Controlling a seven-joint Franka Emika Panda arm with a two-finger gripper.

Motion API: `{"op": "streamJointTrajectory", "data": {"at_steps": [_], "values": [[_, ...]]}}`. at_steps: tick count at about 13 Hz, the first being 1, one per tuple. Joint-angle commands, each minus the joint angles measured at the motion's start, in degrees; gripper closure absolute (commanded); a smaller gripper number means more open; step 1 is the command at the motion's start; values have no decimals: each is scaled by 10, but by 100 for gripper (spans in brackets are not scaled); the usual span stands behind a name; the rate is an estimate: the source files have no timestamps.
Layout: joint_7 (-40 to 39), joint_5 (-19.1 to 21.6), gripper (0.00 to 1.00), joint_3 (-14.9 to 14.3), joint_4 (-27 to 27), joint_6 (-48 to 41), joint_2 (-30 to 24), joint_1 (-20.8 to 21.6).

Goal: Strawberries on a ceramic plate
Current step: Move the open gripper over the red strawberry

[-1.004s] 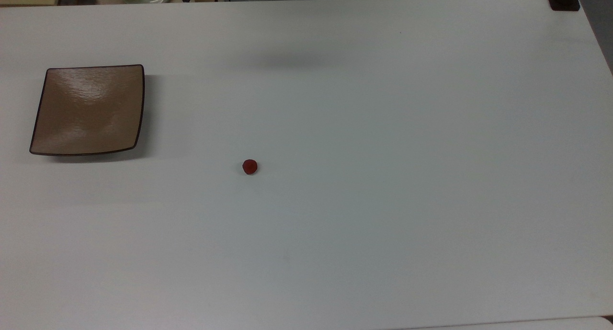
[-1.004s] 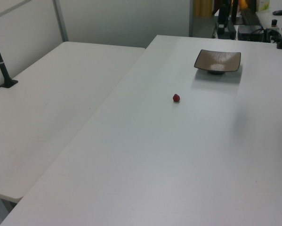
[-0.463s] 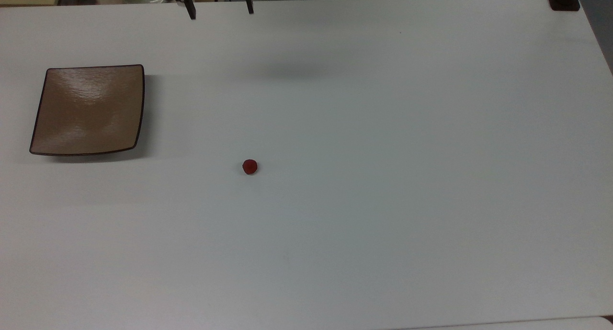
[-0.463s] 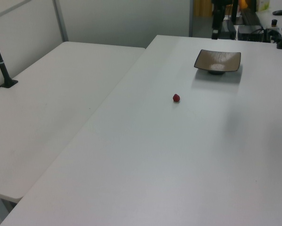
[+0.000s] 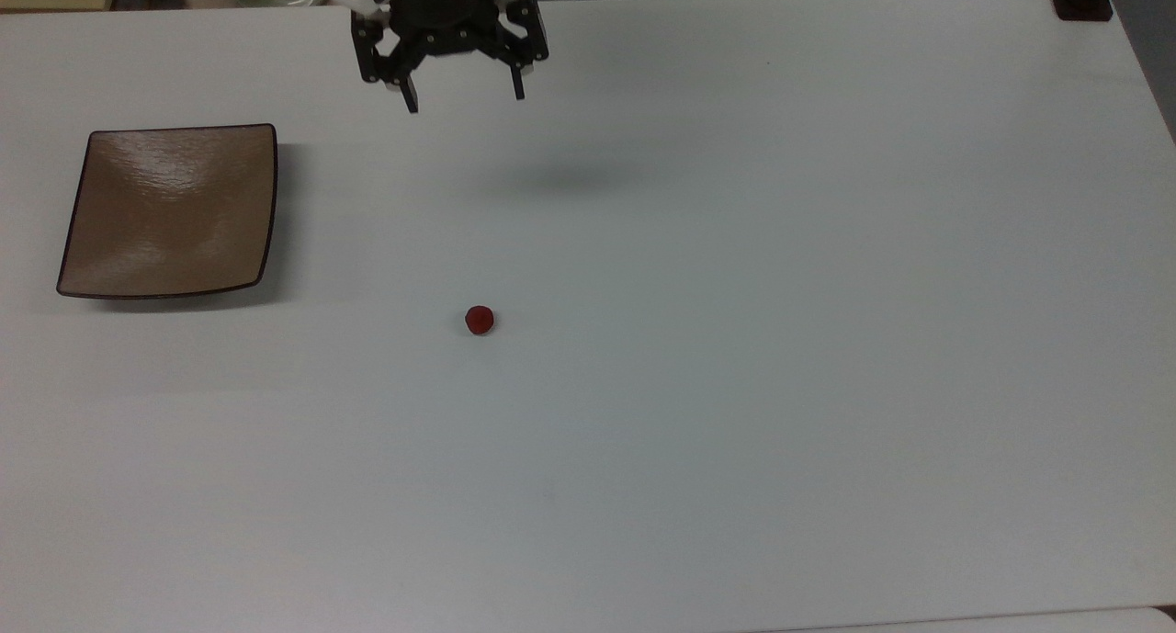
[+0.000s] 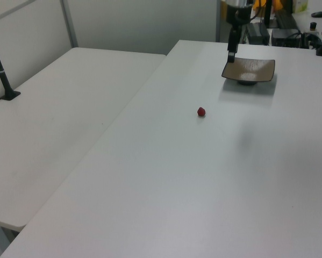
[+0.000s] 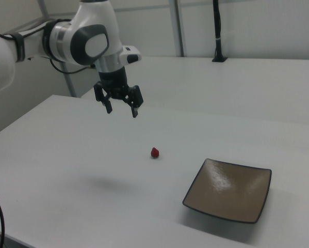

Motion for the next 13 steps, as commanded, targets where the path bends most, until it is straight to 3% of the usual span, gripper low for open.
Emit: {"op": "streamJointTrajectory", "data": {"at_steps": [1,9,13], "values": [[6,-4,0,-3,1,36,29,6],[6,-11,0,-3,41,51,106,6],[34,-18,0,-3,42,119,140,6]]}}
